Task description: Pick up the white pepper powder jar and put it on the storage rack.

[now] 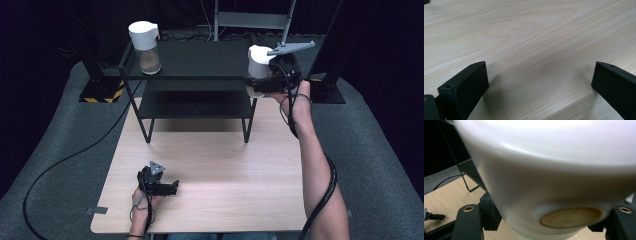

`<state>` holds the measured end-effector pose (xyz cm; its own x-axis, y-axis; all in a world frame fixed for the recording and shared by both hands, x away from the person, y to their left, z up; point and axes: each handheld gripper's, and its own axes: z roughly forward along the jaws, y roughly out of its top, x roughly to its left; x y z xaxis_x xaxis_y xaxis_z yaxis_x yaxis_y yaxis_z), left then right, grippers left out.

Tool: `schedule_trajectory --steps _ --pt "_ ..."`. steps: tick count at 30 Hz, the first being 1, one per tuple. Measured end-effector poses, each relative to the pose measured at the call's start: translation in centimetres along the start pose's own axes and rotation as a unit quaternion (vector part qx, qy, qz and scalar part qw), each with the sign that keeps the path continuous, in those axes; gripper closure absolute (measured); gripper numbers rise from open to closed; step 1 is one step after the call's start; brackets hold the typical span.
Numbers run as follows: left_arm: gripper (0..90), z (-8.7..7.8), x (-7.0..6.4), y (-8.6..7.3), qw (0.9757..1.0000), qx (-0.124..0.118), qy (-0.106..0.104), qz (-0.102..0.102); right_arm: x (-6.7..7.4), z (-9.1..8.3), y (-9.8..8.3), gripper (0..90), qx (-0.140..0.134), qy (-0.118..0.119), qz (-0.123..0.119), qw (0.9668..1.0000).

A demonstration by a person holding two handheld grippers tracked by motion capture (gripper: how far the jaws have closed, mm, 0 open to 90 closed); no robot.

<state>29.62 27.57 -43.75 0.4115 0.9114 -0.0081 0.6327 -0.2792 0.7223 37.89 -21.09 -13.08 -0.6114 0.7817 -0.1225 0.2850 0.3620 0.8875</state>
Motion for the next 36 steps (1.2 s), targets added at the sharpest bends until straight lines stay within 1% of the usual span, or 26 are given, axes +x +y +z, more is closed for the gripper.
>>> schedule_trajectory --steps 5,13,17,23,32,36 --pt "0.3 0.0 0.0 0.0 1.0 0.0 0.0 0.0 0.1 0.3 0.6 29.8 -0.001 0.002 -0.002 1.0" --pt "0.3 0.0 0.0 0.0 1.0 -0.001 0.0 0.0 0.0 0.5 1.6 29.8 -0.004 0.005 0.002 1.0" --pt "0.3 0.0 0.0 0.0 1.0 0.0 0.0 0.0 0.1 0.7 2.1 29.8 -0.004 0.003 0.001 1.0" --pt "0.3 0.0 0.0 0.0 1.0 0.0 0.0 -0.001 -0.2 0.9 2.8 29.8 -0.007 0.001 0.006 1.0" --pt "0.4 0.0 0.0 0.0 1.0 0.0 0.0 -0.001 -0.3 1.6 4.2 29.8 0.0 -0.005 0.004 1.0" --pt "0.4 0.0 0.0 0.0 1.0 0.0 0.0 -0.001 -0.6 2.0 4.5 29.8 0.0 -0.006 0.01 0.9999"
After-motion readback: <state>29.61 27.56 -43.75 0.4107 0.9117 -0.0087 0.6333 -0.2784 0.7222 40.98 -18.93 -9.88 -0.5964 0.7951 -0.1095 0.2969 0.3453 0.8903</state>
